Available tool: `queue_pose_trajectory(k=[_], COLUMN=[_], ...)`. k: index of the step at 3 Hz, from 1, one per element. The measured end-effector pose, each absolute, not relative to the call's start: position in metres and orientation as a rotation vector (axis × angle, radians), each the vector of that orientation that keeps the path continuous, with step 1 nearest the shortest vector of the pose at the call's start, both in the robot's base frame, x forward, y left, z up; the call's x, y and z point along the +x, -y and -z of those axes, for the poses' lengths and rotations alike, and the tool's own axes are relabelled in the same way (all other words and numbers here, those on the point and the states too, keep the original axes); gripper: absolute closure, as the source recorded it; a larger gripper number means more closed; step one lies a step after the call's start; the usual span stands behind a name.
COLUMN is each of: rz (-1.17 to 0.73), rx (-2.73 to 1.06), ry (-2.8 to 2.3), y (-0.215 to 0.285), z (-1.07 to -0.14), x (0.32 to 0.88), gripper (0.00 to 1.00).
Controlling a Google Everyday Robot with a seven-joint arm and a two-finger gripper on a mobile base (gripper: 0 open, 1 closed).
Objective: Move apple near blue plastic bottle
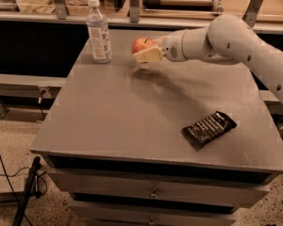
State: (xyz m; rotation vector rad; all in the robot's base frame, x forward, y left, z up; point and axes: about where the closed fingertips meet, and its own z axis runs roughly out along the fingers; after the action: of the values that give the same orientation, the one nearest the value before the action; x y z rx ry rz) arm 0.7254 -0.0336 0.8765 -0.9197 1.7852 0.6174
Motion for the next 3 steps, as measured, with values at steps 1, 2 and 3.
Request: queue_pose_trajectory(k=[1, 2, 3], rz=[-0.618, -0.603, -0.582], rx=[-0.92, -0.949, -1.033], ry=[-1.785, -1.735, -1.677], y=[0.033, 0.022, 0.0], z=[-0.876, -0.882, -0.882], x=[0.725, 0.728, 0.737], gripper=[1.0, 1.0, 1.0])
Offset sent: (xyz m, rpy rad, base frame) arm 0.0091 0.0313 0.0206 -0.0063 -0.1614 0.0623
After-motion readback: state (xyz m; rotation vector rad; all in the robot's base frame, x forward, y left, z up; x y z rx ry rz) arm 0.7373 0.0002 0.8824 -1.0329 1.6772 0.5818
